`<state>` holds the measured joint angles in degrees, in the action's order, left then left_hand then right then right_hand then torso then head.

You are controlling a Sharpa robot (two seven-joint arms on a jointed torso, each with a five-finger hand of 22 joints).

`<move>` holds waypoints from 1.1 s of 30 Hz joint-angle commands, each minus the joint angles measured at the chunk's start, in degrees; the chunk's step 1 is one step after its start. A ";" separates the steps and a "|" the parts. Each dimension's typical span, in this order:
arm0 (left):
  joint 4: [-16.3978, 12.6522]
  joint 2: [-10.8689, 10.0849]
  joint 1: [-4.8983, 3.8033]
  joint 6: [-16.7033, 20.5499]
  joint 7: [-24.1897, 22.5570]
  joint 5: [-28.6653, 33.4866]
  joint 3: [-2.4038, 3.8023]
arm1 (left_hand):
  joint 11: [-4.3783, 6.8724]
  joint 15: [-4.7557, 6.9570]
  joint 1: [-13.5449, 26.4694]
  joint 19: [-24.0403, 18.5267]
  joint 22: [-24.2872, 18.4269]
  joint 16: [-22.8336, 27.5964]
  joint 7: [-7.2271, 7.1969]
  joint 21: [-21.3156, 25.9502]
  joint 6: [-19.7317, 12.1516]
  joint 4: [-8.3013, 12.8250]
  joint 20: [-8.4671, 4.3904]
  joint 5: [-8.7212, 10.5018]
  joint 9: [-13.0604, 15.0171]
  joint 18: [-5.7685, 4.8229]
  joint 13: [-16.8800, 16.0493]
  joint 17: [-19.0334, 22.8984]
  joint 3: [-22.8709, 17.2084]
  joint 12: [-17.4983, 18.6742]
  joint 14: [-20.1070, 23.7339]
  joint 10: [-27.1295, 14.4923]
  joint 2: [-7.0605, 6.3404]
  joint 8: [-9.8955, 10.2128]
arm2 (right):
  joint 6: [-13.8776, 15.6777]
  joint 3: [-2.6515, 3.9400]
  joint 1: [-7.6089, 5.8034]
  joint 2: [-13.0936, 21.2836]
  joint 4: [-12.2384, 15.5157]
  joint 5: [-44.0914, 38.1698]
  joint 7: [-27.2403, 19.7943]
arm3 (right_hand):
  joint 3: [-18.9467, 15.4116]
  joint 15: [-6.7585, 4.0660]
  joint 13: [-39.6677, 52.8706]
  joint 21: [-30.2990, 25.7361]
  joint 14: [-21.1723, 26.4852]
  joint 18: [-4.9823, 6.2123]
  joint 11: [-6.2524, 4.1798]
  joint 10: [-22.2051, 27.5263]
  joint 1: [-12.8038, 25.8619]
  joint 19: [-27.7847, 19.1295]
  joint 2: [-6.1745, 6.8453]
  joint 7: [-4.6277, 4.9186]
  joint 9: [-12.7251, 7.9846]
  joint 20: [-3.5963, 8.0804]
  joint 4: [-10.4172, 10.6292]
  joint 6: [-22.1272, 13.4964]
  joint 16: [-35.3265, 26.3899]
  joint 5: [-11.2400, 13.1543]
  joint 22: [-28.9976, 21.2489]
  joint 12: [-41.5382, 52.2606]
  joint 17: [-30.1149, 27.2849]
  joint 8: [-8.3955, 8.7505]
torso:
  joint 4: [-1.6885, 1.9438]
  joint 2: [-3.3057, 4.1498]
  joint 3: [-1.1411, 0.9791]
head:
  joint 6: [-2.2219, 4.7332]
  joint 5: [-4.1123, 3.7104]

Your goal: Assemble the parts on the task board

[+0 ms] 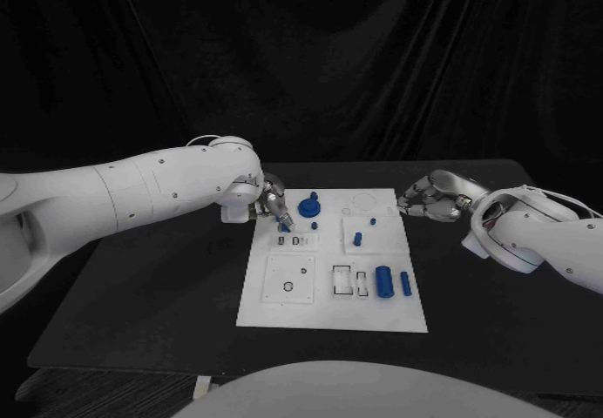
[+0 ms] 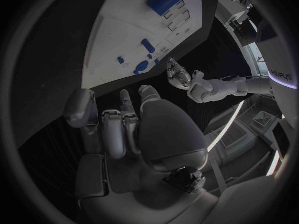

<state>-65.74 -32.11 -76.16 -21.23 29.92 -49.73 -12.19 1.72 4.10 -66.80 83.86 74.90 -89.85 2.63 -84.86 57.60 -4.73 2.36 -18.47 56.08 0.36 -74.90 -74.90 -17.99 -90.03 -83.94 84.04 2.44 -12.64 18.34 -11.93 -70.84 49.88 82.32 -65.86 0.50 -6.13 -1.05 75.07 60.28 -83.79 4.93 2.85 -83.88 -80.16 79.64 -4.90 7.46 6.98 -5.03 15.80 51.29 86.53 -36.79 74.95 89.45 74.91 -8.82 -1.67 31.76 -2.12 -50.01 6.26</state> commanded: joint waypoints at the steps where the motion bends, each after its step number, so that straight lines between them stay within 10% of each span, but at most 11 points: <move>1: 1.29 1.05 -0.23 -4.45 1.91 3.17 0.07 | -0.16 0.10 0.20 2.90 13.29 -0.15 -0.23 0.22 0.79 0.33 -0.12 0.14 -0.03 1.00 -15.10 -15.10 -0.58 0.03 -6.06 5.96 0.38 -0.20 | -0.21 0.04 0.12 -0.05 -0.08 -0.27 0.82 | 0.32 0.07 13.85 -0.31 -4.81 1.02 0.27 -5.12 -0.58 -0.31 -0.14 0.39 -0.06 -0.02 -0.03 -0.03 -0.22 -0.27 6.97 -0.15 10.79 0.23 | 0.00 0.03 -0.02 | 0.01 -0.15; 33: 7.14 6.19 2.01 -1.54 2.20 3.29 0.05 | -0.28 0.00 1.32 2.81 13.24 -0.15 -0.10 0.37 0.39 -0.32 -0.03 1.21 -0.42 1.04 -15.10 -15.10 -0.72 0.03 -6.06 5.96 0.21 0.22 | -0.55 0.05 0.11 -0.03 0.16 -0.27 0.92 | 0.48 0.06 13.82 -0.37 -4.79 1.03 0.26 -5.08 -0.78 -0.33 -0.09 0.39 -0.07 -0.02 -0.12 -0.02 -0.26 -0.33 6.96 -0.17 10.75 0.24 | 0.04 0.07 0.02 | 0.01 -0.12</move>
<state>-58.59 -26.07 -74.30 -23.07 32.17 -47.03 -12.20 1.72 4.10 -65.86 83.85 74.95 -89.85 2.82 -84.86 57.81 -4.98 2.37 -17.47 55.67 0.37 -74.90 -74.90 -18.53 -90.03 -83.94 84.04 2.59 -12.28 18.08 -11.93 -70.84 49.82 82.36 -65.86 0.58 -5.97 -1.04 75.07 60.28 -83.78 4.93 2.95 -83.78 -80.33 79.64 -5.06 7.46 6.99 -5.03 15.63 51.29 86.53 -36.79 74.93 89.66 74.91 -8.82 -1.64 31.88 -2.11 -50.01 6.16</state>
